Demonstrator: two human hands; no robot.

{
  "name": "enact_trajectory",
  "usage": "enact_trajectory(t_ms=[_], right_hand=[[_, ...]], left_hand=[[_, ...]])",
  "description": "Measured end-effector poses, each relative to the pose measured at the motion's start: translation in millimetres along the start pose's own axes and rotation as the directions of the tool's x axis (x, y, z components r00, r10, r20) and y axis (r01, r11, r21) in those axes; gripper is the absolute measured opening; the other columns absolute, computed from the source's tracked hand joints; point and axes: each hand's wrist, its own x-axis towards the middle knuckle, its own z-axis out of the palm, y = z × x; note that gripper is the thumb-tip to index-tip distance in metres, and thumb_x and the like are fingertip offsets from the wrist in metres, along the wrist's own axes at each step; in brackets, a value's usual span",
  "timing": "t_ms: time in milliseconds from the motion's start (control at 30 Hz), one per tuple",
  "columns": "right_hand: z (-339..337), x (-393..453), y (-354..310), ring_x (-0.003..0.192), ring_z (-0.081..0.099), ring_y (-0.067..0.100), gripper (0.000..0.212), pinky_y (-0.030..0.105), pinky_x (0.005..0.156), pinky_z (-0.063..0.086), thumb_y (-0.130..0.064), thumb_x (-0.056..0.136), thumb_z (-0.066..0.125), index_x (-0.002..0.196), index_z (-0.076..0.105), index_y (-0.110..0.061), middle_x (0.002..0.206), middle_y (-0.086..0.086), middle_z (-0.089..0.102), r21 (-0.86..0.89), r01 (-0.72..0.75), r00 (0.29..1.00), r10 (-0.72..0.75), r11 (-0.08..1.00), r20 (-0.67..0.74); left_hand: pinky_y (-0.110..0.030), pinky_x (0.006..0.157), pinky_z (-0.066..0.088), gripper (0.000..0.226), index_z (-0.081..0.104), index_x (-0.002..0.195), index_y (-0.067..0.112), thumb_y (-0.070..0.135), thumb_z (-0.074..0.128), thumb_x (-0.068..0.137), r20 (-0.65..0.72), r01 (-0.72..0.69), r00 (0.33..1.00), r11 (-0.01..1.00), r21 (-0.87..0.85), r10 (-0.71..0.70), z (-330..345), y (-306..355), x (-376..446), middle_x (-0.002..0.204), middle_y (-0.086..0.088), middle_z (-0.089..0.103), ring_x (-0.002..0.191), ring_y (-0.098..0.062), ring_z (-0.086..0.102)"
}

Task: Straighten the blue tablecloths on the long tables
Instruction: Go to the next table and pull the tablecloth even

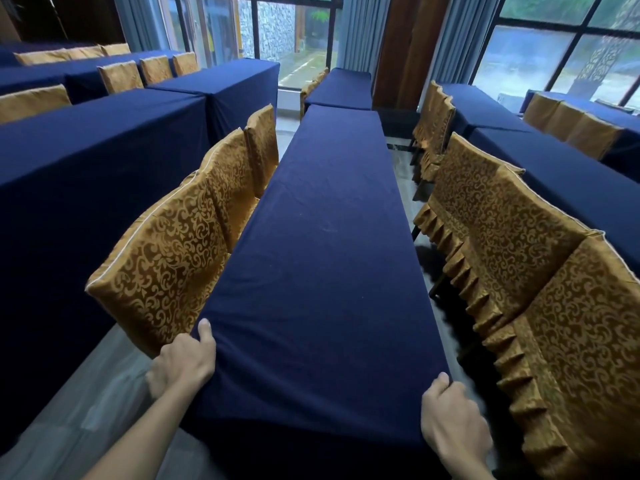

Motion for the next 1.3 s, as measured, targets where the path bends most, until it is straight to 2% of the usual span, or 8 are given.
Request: enact_trajectory(t_ms=[300,433,533,700,867,1000,1167,1300], right_hand=[[-7,-9,15,0.102,0.06,0.039,0.07,0.042,0.076,0.036,-0.057,0.1,0.015,0.122,0.058,-0.008,0.113,0.018,0.065,0.032,0.071,0.997,-0.071,0.997,0.005],[-9,-14,35,0.081,0.053,0.032,0.068,0.039,0.072,0.036,-0.056,0.1,0.013,0.114,0.061,-0.009,0.095,0.011,0.064,0.038,0.095,0.995,-0.094,0.995,-0.033],[-15,-20,50,0.076,0.048,0.027,0.067,0.04,0.071,0.039,-0.057,0.099,0.013,0.111,0.061,-0.011,0.096,0.012,0.066,0.042,0.091,0.996,-0.09,0.995,-0.028],[-17,-23,43,0.091,0.061,0.036,0.067,0.039,0.072,0.037,-0.055,0.1,0.016,0.116,0.061,-0.008,0.105,0.016,0.067,0.06,0.079,0.997,-0.077,0.995,-0.023],[-12,-19,43,0.086,0.057,0.036,0.069,0.039,0.07,0.035,-0.056,0.1,0.019,0.117,0.062,-0.006,0.105,0.018,0.066,0.062,0.037,0.999,-0.035,0.997,-0.04],[-16,-17,38,0.1,0.061,0.039,0.07,0.042,0.075,0.039,-0.06,0.098,0.021,0.122,0.063,-0.009,0.111,0.019,0.065,0.059,-0.027,0.999,0.028,0.998,-0.016],[-21,-18,33,0.106,0.059,0.038,0.076,0.044,0.089,0.044,-0.066,0.094,0.018,0.128,0.062,-0.015,0.117,0.018,0.063,0.031,-0.09,0.995,0.089,0.995,0.033],[-33,-23,28,0.112,0.057,0.037,0.081,0.043,0.096,0.042,-0.068,0.095,0.018,0.131,0.062,-0.011,0.125,0.018,0.061,0.038,-0.15,0.987,0.147,0.988,0.062]], left_hand=[[-0.05,0.091,0.043,0.096,0.063,0.124,0.004,0.075,0.01,0.089,0.055,0.033,0.998,0.997,-0.076,-0.029,-6,-12,-11,0.121,-0.024,0.063,0.109,-0.043,0.059],[-0.05,0.093,0.043,0.094,0.062,0.126,0.002,0.073,0.011,0.091,0.059,0.037,0.998,0.996,-0.075,-0.032,-7,-25,-32,0.123,-0.024,0.063,0.112,-0.043,0.058],[-0.051,0.094,0.043,0.094,0.061,0.127,0.003,0.073,0.011,0.09,0.066,0.048,0.997,0.996,-0.081,-0.043,-4,-38,-50,0.124,-0.025,0.063,0.113,-0.044,0.058],[-0.051,0.094,0.043,0.092,0.062,0.125,0.0,0.07,0.011,0.093,0.067,0.033,0.997,0.994,-0.103,-0.027,-5,-39,-53,0.122,-0.025,0.063,0.112,-0.045,0.058],[-0.05,0.093,0.043,0.089,0.063,0.121,0.0,0.068,0.011,0.095,0.042,0.018,0.999,0.995,-0.096,-0.014,-5,-38,-48,0.121,-0.025,0.064,0.111,-0.044,0.058],[-0.049,0.092,0.044,0.085,0.063,0.123,0.001,0.064,0.012,0.096,0.03,-0.031,0.999,0.998,-0.054,0.033,-7,-34,-49,0.121,-0.025,0.064,0.111,-0.044,0.058],[-0.044,0.083,0.041,0.075,0.053,0.13,0.014,0.068,0.016,0.093,0.062,-0.114,0.991,0.993,-0.013,0.115,-6,-47,-55,0.121,-0.017,0.064,0.11,-0.04,0.059],[-0.045,0.089,0.044,0.075,0.053,0.132,0.027,0.077,0.02,0.087,0.092,-0.001,0.996,0.997,-0.082,0.009,-5,-62,-69,0.119,-0.011,0.065,0.107,-0.037,0.06]])
